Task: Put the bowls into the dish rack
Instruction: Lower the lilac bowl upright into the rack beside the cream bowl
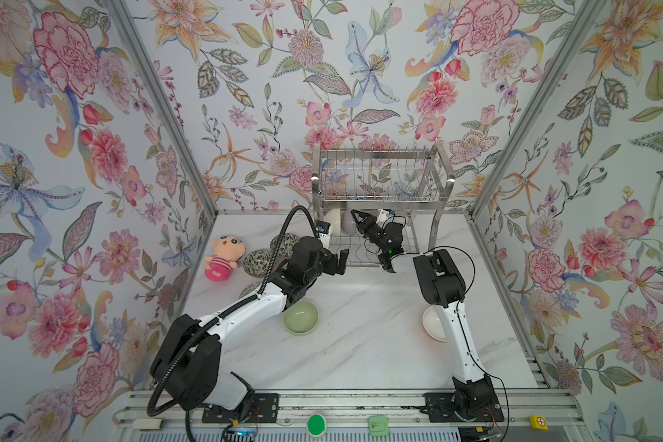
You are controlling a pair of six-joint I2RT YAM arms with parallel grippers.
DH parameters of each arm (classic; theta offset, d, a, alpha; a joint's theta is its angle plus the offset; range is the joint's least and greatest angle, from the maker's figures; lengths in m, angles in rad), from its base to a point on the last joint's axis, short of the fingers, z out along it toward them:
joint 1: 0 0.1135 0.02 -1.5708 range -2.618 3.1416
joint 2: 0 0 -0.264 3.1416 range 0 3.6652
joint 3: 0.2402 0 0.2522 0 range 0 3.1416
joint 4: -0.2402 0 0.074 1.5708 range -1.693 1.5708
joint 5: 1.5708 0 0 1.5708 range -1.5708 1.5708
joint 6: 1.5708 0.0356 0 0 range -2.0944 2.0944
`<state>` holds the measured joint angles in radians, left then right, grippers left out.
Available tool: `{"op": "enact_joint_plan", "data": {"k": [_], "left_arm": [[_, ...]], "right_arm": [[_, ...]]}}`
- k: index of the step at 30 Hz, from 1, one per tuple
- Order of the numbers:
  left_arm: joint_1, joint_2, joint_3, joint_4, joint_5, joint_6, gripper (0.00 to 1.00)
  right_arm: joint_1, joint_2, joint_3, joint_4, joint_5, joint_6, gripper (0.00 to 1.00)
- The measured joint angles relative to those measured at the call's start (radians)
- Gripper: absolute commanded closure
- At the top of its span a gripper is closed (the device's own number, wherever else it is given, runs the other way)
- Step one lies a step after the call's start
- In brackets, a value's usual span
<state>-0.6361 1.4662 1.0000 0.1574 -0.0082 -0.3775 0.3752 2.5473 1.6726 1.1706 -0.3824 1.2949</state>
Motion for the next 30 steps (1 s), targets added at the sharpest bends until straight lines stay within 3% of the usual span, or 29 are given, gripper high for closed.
{"op": "enact_joint_plan", "data": {"k": [24, 30], "left_arm": [[0.000, -0.026, 0.000, -0.007, -0.004, 0.000, 0.01], [0.000, -0.027, -0.001, -0.007, -0.005, 0.000, 0.01]], "right_arm": [[-0.004, -0.057, -0.105, -0.047, -0.011, -0.090, 0.59], [-0.004, -0.123, -0.166, -0.058, -0.010, -0.130, 0.49]]}}
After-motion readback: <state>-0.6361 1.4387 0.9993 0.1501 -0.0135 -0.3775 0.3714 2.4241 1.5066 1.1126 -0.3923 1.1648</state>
